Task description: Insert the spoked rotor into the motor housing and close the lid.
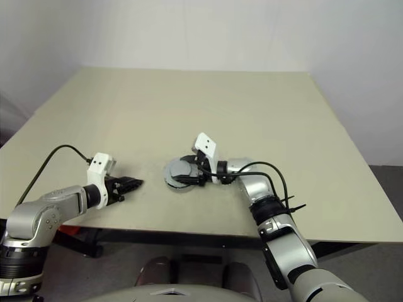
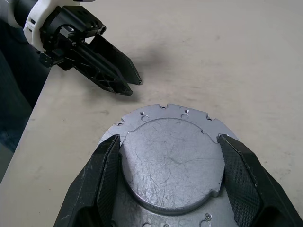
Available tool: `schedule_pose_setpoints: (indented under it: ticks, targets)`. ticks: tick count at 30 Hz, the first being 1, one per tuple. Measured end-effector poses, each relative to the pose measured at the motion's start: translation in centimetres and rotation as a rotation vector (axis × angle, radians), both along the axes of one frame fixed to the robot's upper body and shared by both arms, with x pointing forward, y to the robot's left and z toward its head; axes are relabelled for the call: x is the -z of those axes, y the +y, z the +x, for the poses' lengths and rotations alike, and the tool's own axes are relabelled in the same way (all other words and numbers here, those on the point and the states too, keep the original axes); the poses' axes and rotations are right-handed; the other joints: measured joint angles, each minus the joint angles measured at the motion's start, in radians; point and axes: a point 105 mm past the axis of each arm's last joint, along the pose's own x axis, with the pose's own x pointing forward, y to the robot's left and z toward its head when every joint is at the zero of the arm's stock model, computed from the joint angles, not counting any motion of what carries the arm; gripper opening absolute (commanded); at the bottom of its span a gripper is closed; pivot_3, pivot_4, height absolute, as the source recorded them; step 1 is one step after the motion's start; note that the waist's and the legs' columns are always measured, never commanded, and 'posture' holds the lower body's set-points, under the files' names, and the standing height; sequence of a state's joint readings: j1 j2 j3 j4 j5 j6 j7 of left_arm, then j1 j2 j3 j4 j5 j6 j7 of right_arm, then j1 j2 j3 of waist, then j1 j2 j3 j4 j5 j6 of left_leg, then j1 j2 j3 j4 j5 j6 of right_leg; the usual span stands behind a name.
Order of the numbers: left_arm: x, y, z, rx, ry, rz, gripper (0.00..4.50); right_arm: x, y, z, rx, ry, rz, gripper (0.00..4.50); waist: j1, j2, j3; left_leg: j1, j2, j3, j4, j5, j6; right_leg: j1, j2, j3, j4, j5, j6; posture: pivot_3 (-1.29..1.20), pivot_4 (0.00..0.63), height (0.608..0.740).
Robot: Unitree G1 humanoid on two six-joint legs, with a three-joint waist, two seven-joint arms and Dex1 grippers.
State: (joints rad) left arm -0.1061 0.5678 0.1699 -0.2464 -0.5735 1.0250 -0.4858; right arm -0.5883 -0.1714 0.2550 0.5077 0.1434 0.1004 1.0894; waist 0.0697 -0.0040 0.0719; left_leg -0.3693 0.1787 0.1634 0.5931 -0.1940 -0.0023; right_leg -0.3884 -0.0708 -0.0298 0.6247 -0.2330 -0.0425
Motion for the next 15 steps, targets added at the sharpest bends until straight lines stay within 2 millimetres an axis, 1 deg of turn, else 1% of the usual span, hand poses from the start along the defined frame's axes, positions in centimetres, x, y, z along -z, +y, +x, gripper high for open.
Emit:
schedule_pose_setpoints:
  ticks: [15]
  targets:
    - [0.01,0.02,0.00,-0.001,0.000,0.001,2.05,0.35,-0.29,-0.03,-0.002,-0.023,-0.008,3.15,0.000,0.000,0.000,0.001,0.000,0.000,0.000,0.000,0.000,0.001,0.000,0.000,0.000,0.000,0.000,0.00,0.000,0.740]
